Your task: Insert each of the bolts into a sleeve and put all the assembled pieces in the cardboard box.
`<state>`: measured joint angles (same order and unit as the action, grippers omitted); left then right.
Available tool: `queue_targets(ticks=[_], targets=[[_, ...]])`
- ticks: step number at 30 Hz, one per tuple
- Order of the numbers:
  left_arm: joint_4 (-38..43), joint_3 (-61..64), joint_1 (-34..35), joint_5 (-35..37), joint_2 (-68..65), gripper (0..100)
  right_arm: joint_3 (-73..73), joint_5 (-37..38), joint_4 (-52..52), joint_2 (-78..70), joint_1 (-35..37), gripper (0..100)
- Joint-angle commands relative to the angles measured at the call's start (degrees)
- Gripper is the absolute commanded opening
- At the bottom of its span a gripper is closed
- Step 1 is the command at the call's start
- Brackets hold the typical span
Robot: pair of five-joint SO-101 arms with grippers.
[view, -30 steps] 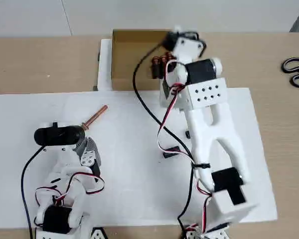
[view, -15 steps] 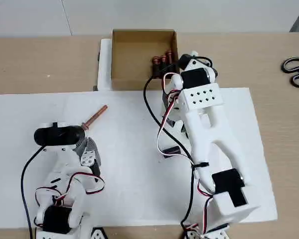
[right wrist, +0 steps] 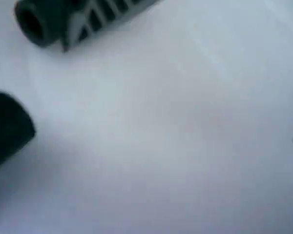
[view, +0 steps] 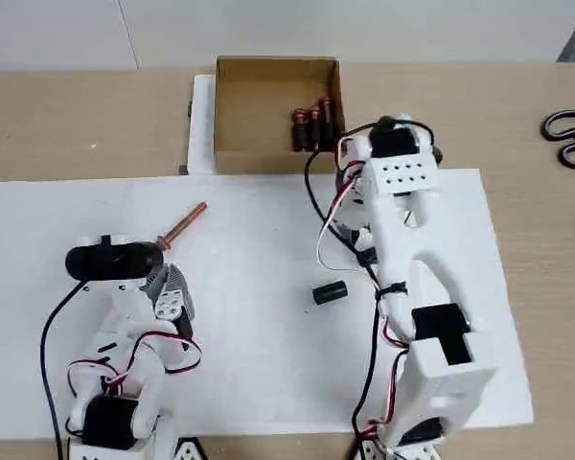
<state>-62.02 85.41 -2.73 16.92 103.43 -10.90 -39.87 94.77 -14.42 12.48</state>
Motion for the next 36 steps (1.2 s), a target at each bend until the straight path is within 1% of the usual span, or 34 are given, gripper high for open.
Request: queue_targets(ticks=[1,9,14,18,20,24,27,31,36], targets=[[0.18,-2.59,-0.18,0.0,0.44,1,-0.53,-0.26,-2.51,-0.48,-0.13,25.2],[0.18,-2.59,-0.18,0.0,0.44,1,-0.53,-0.35,-6.29,-6.73,-0.31,19.7],[0.18,-2.59,0.0,0.0,0.44,1,-0.53,-0.26,-9.19,-8.92,-0.48,19.5],[0.18,-2.59,0.18,-0.09,0.44,1,-0.53,-0.26,-9.1,-10.07,-0.66,19.5],[0.18,-2.59,0.26,-0.18,0.44,1,-0.53,-0.26,-9.01,-10.07,-1.71,19.5],[0.18,-2.51,0.26,-3.16,0.44,1,-0.53,-0.26,-8.75,-9.98,-4.79,19.5],[0.18,-2.59,0.26,-3.43,0.44,1,-0.53,-0.26,-8.66,-9.89,-6.02,19.4],[0.26,-2.59,0.26,-3.43,0.44,1,-0.53,-0.26,-8.66,-9.71,-5.05,19.4],[0.26,-2.51,0.26,-3.43,0.44,1,-0.53,-0.26,-8.66,-9.71,-1.89,19.4]])
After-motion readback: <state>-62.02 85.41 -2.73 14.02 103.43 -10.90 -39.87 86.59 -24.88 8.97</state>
